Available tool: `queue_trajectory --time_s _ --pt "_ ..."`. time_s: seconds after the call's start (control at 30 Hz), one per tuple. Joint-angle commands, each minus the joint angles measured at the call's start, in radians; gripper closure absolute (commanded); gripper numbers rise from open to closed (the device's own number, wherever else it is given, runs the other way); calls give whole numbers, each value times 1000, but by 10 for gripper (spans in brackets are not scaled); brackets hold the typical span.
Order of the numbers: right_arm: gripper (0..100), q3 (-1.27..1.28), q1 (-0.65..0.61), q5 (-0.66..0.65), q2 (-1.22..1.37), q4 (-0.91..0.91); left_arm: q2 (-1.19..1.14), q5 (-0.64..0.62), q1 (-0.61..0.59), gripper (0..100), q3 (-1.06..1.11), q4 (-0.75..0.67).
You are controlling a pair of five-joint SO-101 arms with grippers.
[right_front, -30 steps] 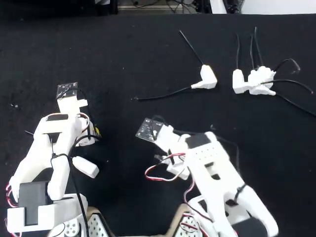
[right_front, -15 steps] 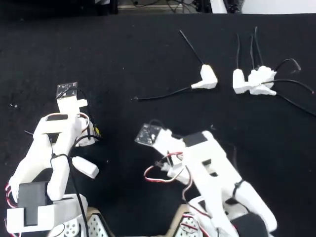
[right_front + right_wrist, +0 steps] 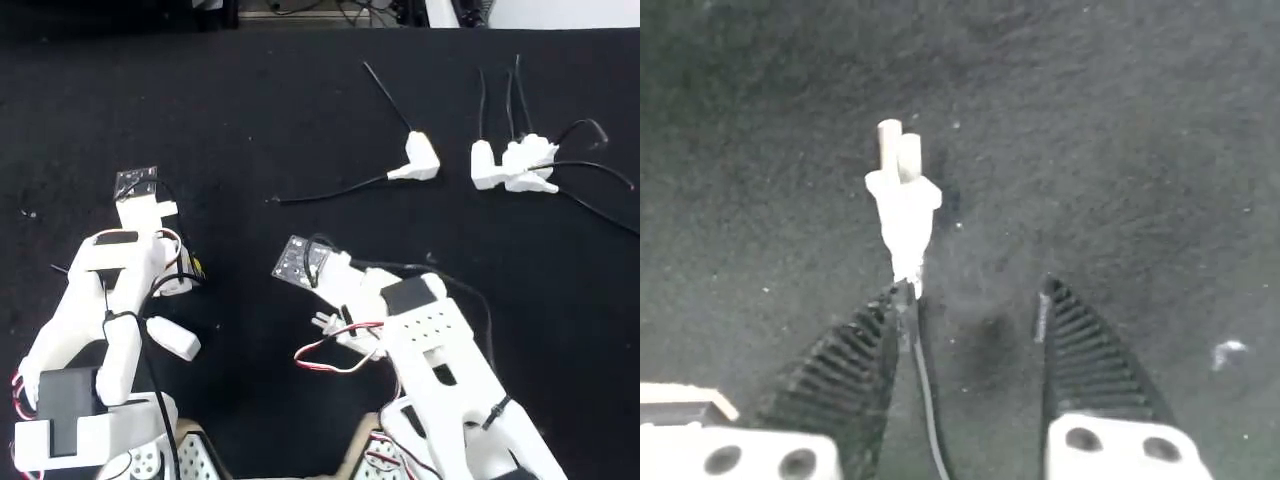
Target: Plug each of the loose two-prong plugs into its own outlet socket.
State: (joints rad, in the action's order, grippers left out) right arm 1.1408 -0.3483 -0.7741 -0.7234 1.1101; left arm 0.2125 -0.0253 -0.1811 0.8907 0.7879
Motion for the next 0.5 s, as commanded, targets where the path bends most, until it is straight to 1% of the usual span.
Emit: queue_trajectory --time_s 0.0,0.1,0.3,0.37,0.47 --pt "809 15 -48 -5 -50 -20 0 -2 4 770 2 -6" --pt "812 56 -89 -5 -76 -51 0 -2 4 770 2 -6" --pt "876 171 -103 -3 -82 -310 0 -2 4 770 2 -5" --pt "874 191 -101 -6 -82 -350 0 -2 4 770 2 -5" --pt "875 191 -80 -8 -88 -362 0 -2 4 770 2 -5"
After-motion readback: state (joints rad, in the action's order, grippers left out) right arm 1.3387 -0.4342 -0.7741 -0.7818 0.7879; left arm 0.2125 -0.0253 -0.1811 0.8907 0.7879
